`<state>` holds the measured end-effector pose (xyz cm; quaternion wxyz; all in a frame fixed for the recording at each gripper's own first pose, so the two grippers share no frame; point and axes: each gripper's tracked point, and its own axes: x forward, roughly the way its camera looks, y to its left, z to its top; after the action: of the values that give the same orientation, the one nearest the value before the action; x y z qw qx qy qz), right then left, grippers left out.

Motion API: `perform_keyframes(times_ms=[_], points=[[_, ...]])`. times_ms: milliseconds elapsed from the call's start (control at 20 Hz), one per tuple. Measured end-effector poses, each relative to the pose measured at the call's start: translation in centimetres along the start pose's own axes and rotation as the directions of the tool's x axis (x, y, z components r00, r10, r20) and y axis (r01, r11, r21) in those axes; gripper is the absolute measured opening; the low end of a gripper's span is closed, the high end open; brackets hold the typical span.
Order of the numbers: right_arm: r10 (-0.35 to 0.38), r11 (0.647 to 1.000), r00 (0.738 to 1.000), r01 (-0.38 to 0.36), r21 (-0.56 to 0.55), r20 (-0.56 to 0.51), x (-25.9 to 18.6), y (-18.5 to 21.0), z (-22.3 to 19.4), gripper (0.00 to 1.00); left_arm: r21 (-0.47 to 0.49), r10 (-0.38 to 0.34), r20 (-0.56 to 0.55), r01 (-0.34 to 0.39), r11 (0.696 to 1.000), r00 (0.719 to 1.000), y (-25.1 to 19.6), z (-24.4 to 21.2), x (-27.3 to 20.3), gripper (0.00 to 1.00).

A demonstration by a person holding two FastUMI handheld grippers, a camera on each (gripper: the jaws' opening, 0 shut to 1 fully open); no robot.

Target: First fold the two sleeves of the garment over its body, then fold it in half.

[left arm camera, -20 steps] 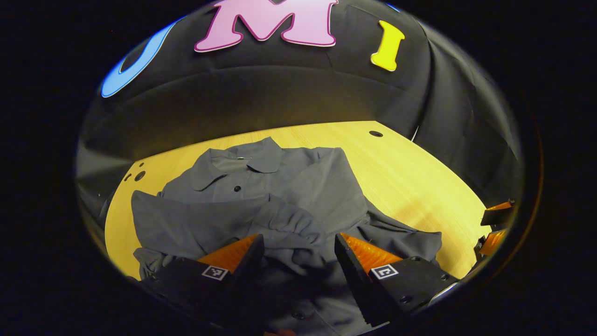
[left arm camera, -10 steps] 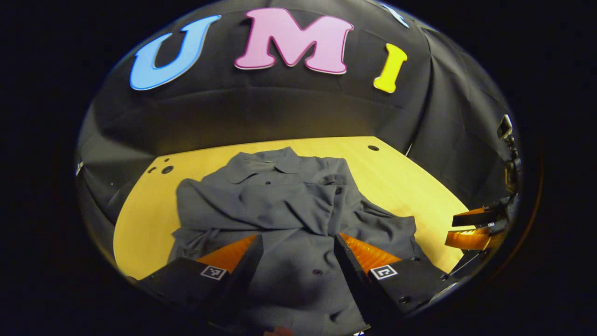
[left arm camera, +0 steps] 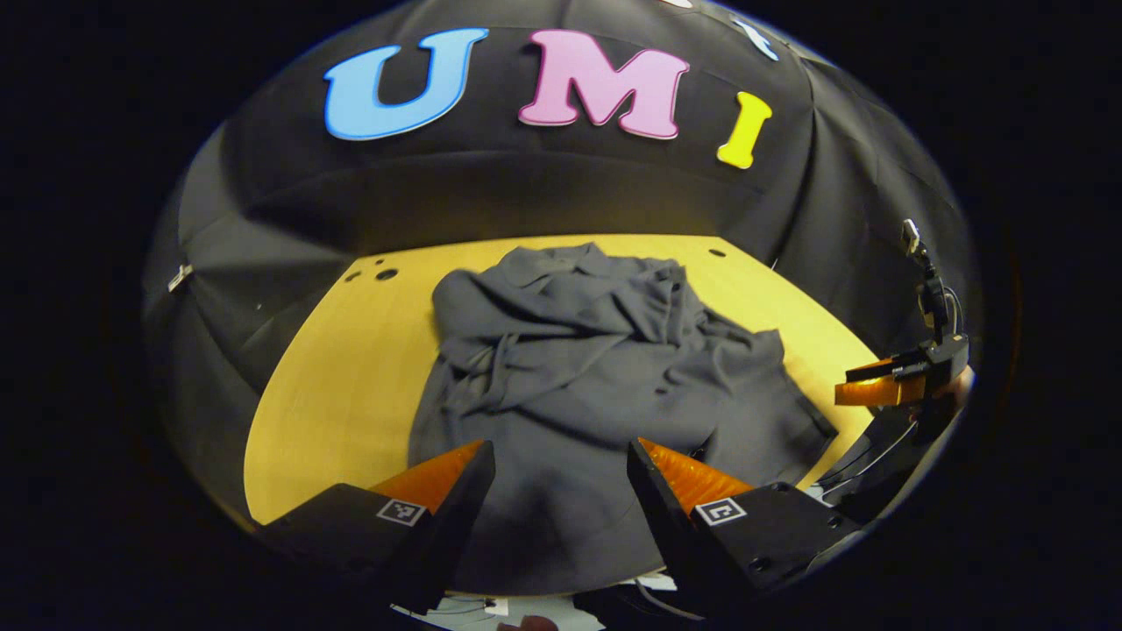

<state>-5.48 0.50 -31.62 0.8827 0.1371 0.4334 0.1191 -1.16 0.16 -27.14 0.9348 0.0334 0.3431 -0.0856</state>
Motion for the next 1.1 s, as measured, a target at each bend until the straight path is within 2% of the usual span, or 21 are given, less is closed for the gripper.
perform_keyframes(times_ms=[200, 400, 550, 750, 800, 950, 1000, 1050, 1100], points=[[-0.039, 0.999, 0.998, 0.037, -0.031, -0.053, 0.3, -0.4, -2.8, 0.99, -0.048, 0.026, -0.076, -0.03, 0.998, 0.997, 3.2, -5.7, -1.3, 0.94], [-0.066, 0.996, 0.992, 0.06, -0.062, -0.108, 1.1, -0.3, -5.1, 0.99, -0.038, 0.069, -0.133, -0.075, 0.996, 0.989, 5.1, -8.9, -1.1, 0.94], [-0.072, 0.996, 0.988, 0.065, -0.058, -0.137, 2.2, -0.1, -6.0, 0.99, 0.002, 0.126, -0.163, -0.128, 0.992, 0.979, 6.8, -10.5, -0.5, 0.94], [-0.088, 0.992, 0.987, 0.074, -0.104, -0.136, 3.4, 0.3, -5.4, 0.99, 0.022, 0.134, -0.208, -0.133, 0.991, 0.969, 6.9, -12.0, 0.4, 0.94], [-0.101, 0.987, 0.985, 0.083, -0.136, -0.138, 3.7, 0.3, -5.4, 1.0, 0.015, 0.135, -0.199, -0.135, 0.991, 0.971, 6.6, -11.6, 0.7, 0.98], [-0.1, 0.979, 0.986, 0.073, -0.191, -0.135, 4.3, 1.1, -5.1, 0.99, -0.007, 0.134, -0.204, -0.138, 0.99, 0.97, 5.9, -11.6, 1.5, 0.98], [-0.104, 0.979, 0.986, 0.08, -0.186, -0.128, 4.6, 1.2, -5.0, 0.99, -0.021, 0.101, -0.196, -0.107, 0.994, 0.975, 5.1, -11.4, 1.6, 0.92], [-0.093, 0.981, 0.989, 0.072, -0.179, -0.117, 4.8, 1.8, -4.9, 0.97, -0.002, 0.081, -0.191, -0.083, 0.997, 0.978, 4.4, -11.0, 2.0, 0.73], [-0.075, 0.978, 0.991, 0.051, -0.201, -0.112, 5.0, 2.4, -4.9, 0.89, 0.019, 0.05, -0.196, -0.047, 0.999, 0.979, 3.4, -11.0, 2.4, 0.54]])
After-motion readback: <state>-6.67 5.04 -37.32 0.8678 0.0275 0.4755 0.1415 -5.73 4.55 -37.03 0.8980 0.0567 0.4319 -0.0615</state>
